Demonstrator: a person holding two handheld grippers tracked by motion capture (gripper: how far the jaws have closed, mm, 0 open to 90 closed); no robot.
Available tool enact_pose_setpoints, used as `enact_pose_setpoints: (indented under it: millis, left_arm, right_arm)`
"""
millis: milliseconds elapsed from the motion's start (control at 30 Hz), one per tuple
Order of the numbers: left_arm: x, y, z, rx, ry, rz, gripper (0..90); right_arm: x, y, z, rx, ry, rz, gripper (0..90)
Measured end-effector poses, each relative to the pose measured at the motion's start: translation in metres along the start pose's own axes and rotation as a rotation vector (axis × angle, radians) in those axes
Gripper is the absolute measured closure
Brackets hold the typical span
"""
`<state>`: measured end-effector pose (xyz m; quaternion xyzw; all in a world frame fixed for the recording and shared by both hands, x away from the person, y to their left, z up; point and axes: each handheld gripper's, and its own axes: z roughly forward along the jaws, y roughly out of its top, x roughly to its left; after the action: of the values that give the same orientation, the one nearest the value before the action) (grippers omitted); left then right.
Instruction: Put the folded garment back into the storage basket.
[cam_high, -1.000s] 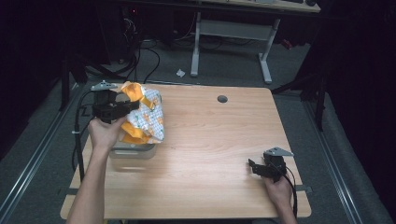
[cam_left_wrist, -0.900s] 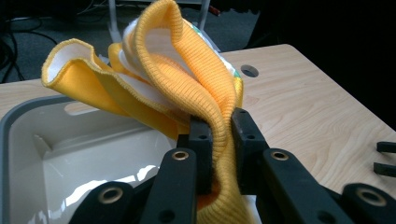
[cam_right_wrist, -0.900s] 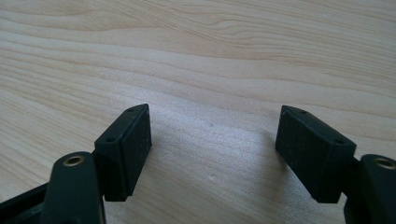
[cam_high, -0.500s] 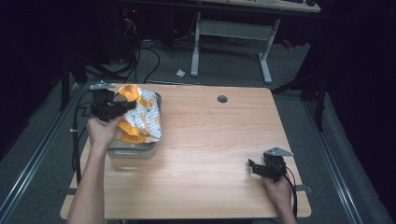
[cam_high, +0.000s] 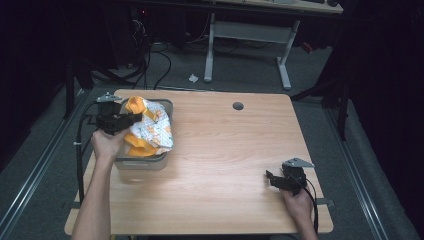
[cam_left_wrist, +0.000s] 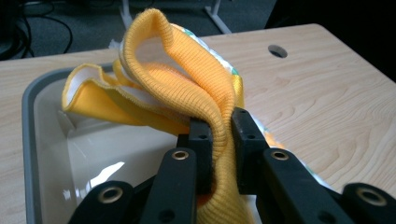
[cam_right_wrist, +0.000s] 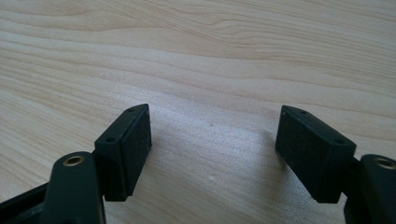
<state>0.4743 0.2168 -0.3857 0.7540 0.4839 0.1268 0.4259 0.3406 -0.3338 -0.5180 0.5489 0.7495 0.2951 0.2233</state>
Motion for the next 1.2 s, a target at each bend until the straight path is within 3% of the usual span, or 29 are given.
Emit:
enact_pose_setpoints:
  millis: [433,767,933,1033,1200]
  left_arm:
    - [0.019,-0.023,0.021,0.05,0.02,-0.045,80.9]
    - [0.025,-0.035,0.04,0.13,0.061,-0.029,80.3]
    - [0.026,-0.037,0.045,0.159,0.111,-0.01,79.6]
    - [0.025,-0.038,0.046,0.187,0.156,0.003,74.6]
    - [0.021,-0.038,0.044,0.195,0.212,0.003,52.8]
  right_arm:
    - [0.0,0.0,0.0,0.0,-0.001,0.0,27.2]
    - [0.0,0.0,0.0,0.0,0.0,0.001,27.2]
    - [0.0,0.0,0.0,0.001,0.0,0.002,27.2]
    - [0.0,0.0,0.0,0.0,0.0,0.001,27.2]
    - [0.0,0.0,0.0,0.0,0.0,0.001,27.2]
